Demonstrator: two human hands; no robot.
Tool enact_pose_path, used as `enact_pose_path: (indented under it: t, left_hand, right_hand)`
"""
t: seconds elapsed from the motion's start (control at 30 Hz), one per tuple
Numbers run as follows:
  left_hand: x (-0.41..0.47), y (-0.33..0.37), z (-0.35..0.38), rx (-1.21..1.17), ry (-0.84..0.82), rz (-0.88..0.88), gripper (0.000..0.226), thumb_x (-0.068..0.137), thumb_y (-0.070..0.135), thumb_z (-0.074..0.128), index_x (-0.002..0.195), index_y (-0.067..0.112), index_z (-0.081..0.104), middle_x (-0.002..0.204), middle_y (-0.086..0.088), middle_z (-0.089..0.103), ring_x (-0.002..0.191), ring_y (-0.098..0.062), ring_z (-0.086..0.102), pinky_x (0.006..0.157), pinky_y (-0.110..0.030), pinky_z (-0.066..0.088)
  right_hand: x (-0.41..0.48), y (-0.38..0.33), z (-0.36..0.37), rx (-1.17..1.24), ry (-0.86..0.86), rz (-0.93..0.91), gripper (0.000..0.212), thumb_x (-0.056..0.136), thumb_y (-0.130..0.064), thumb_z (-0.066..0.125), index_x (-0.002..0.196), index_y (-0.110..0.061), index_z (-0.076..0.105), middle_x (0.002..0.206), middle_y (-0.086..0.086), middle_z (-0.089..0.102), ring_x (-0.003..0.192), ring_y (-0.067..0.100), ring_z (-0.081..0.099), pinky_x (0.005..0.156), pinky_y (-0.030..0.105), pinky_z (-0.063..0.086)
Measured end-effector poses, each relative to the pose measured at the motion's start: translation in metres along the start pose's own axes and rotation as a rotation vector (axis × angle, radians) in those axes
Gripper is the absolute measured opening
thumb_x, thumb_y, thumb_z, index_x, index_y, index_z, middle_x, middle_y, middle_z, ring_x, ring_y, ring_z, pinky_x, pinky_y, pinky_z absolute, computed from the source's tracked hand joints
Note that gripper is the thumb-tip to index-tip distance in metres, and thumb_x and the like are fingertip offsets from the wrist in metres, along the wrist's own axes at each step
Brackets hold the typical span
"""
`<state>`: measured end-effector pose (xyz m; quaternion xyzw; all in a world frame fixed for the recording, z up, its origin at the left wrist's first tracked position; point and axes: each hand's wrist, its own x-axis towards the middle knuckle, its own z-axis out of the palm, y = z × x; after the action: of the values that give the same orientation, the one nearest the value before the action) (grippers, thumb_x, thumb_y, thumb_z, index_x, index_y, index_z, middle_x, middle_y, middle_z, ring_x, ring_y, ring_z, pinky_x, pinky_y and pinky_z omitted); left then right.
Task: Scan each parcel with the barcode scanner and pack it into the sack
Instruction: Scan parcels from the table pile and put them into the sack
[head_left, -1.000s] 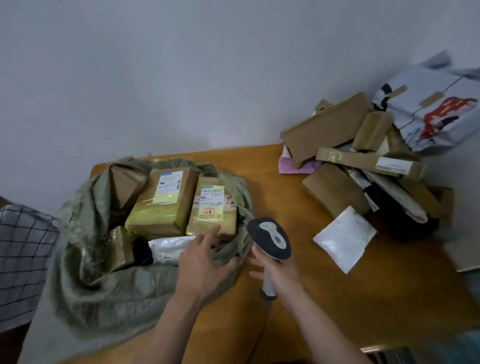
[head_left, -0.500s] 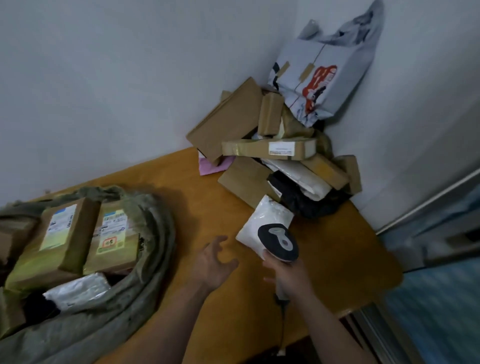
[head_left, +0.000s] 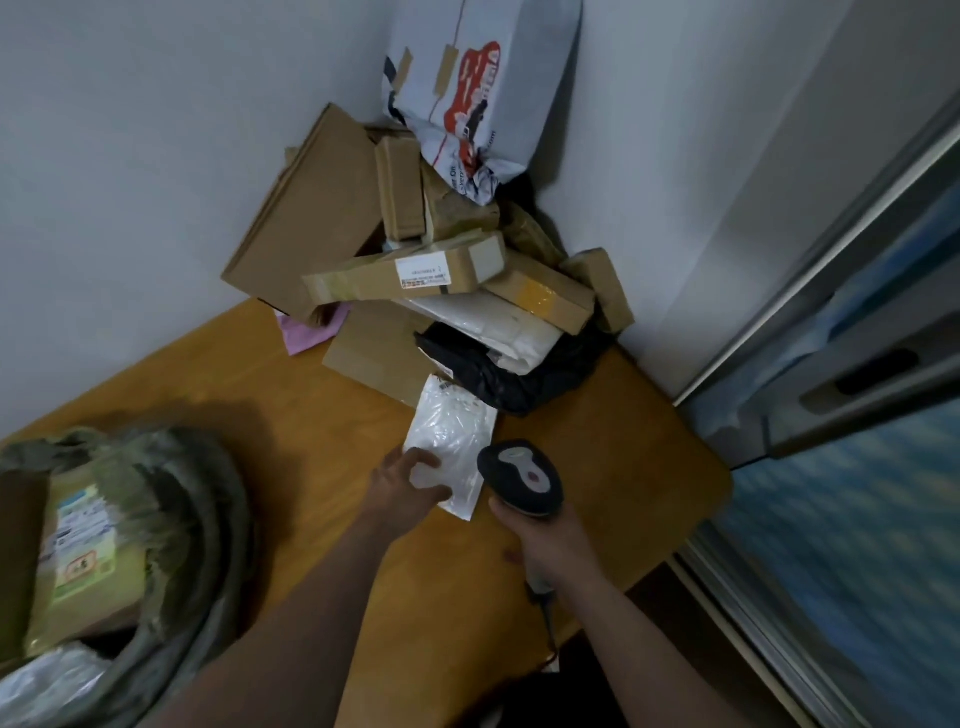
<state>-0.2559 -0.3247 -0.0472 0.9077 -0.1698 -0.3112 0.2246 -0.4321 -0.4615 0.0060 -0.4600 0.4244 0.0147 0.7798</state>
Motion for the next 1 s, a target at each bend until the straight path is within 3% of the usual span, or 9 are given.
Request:
enact_pose_path:
  t: [0.1, 0.27, 0.37, 0.47, 0.6, 0.7, 0.8, 0.9, 1.0]
  left_hand:
    - [-0.002, 0.002, 0.003, 0.04, -0.005, -0.046, 0.048, 0.049, 0.067, 0.068, 0.095, 0.058, 0.057, 0.124, 0.001, 0.057, 0.114, -0.027, 0.057, 0.098, -0.046, 0.052]
    - [-0.034, 0.005, -0.001, -0.048, -0.061, -0.071, 0.045, 0.072, 0.023, 0.088, 0.11, 0.036, 0.067, 0.122, 0.0, 0.053, 0.102, -0.017, 0.057, 0.069, -0.015, 0.046]
    - [-0.054, -0.012, -0.003, -0.063, -0.046, -0.016, 0.058, 0.068, 0.014, 0.089, 0.116, 0.034, 0.065, 0.12, 0.004, 0.053, 0.11, -0.015, 0.057, 0.072, -0.008, 0.043]
    - [-0.076, -0.027, -0.014, -0.088, 0.025, 0.052, 0.067, 0.07, 0.006, 0.084, 0.124, 0.035, 0.059, 0.121, 0.004, 0.054, 0.115, -0.015, 0.055, 0.076, -0.005, 0.042]
    - [-0.101, -0.039, -0.039, -0.166, 0.236, 0.103, 0.059, 0.078, 0.011, 0.086, 0.127, 0.032, 0.061, 0.122, 0.007, 0.058, 0.105, -0.004, 0.057, 0.076, -0.007, 0.043]
    - [-0.12, -0.045, -0.066, -0.226, 0.397, 0.107, 0.055, 0.08, 0.03, 0.089, 0.128, 0.037, 0.063, 0.117, 0.005, 0.056, 0.098, 0.0, 0.052, 0.079, -0.012, 0.042]
    - [-0.138, -0.053, -0.096, -0.303, 0.518, 0.077, 0.053, 0.075, 0.038, 0.091, 0.122, 0.036, 0.067, 0.135, -0.005, 0.046, 0.117, -0.015, 0.049, 0.098, -0.03, 0.048]
    - [-0.156, -0.062, -0.131, -0.408, 0.606, 0.107, 0.029, 0.079, 0.044, 0.086, 0.105, 0.037, 0.074, 0.149, -0.012, 0.044, 0.145, -0.028, 0.033, 0.11, -0.041, 0.038]
    - [-0.184, -0.061, -0.171, -0.718, 0.553, 0.089, 0.021, 0.085, 0.055, 0.079, 0.09, 0.034, 0.079, 0.124, -0.007, 0.072, 0.124, -0.03, 0.064, 0.1, -0.053, 0.054]
  right_hand:
    - [0.002, -0.003, 0.001, 0.004, 0.009, 0.021, 0.03, 0.089, -0.023, 0.08, 0.102, -0.041, 0.06, 0.114, -0.013, 0.06, 0.108, 0.015, 0.058, 0.088, 0.047, 0.062]
    - [0.0, -0.004, 0.011, -0.062, -0.019, 0.005, 0.029, 0.09, -0.025, 0.08, 0.103, -0.041, 0.059, 0.113, -0.01, 0.062, 0.101, 0.011, 0.059, 0.078, 0.034, 0.064]
    - [-0.007, -0.009, 0.022, -0.087, -0.053, -0.036, 0.026, 0.093, -0.021, 0.075, 0.096, -0.039, 0.057, 0.097, -0.018, 0.06, 0.087, -0.001, 0.055, 0.06, 0.01, 0.052]
    - [-0.015, -0.013, 0.041, -0.124, -0.087, -0.068, 0.025, 0.093, -0.024, 0.075, 0.098, -0.042, 0.058, 0.102, -0.023, 0.062, 0.092, -0.003, 0.057, 0.068, 0.009, 0.052]
    - [-0.029, -0.017, 0.071, -0.132, -0.138, -0.07, 0.023, 0.091, -0.026, 0.078, 0.098, -0.043, 0.064, 0.107, -0.017, 0.067, 0.098, 0.005, 0.063, 0.089, 0.039, 0.062]
    - [-0.045, -0.021, 0.097, -0.112, -0.174, -0.125, 0.025, 0.09, -0.024, 0.079, 0.096, -0.042, 0.062, 0.104, -0.018, 0.063, 0.099, 0.007, 0.062, 0.088, 0.036, 0.061]
    - [-0.063, -0.026, 0.127, -0.105, -0.177, -0.192, 0.031, 0.088, -0.027, 0.08, 0.109, -0.039, 0.061, 0.109, -0.021, 0.06, 0.103, 0.007, 0.06, 0.092, 0.035, 0.06]
    - [-0.08, -0.037, 0.161, -0.149, -0.18, -0.274, 0.038, 0.081, -0.038, 0.085, 0.108, -0.048, 0.059, 0.117, -0.019, 0.063, 0.118, 0.012, 0.059, 0.105, 0.046, 0.053]
    - [-0.1, -0.045, 0.195, -0.175, -0.213, -0.339, 0.067, 0.063, -0.059, 0.091, 0.121, -0.043, 0.062, 0.127, -0.013, 0.066, 0.125, 0.015, 0.059, 0.109, 0.049, 0.049]
